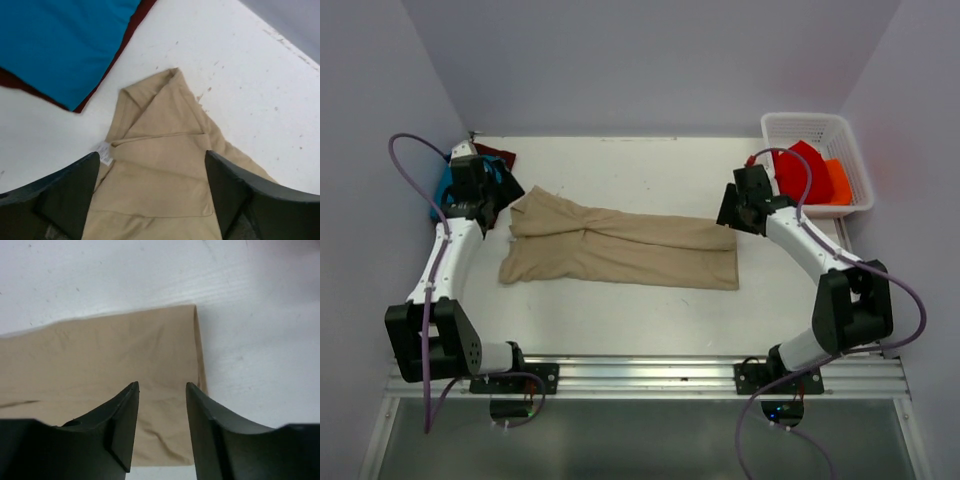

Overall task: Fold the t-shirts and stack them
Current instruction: Fold the tshirt

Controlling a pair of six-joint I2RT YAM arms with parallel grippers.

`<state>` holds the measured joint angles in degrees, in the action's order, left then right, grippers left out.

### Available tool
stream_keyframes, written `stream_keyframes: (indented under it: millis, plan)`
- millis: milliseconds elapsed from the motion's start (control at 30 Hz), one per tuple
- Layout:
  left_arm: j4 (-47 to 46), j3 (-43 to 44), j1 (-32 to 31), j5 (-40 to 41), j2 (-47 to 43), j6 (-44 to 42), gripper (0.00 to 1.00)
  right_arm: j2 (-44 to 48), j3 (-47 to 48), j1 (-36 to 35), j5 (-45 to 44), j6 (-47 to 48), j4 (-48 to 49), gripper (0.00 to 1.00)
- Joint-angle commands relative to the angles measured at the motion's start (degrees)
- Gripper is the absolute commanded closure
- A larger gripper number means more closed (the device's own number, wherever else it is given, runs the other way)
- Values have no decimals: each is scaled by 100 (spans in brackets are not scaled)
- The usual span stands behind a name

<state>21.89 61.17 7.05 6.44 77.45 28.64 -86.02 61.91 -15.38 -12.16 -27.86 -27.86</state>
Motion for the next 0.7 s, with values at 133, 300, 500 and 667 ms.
stream_keyframes:
  millis: [133, 300, 500, 667]
  plan:
    - [-510, 396, 42, -907, 1183, 124, 57, -1696, 1112, -9, 416, -167, 183, 100]
    - [-668, 309, 60, -1109, 1738, 264, 98, -2226, 1324, -9, 759, -194, 334, 100]
    - [-651, -34, 60, -1180, 1564, 396, 100, -2007, 815, -9, 435, -238, 299, 100]
    - [-773, -842, 60, -1311, 1247, 598, 100, -1884, 507, -9, 83, -369, -9, 100]
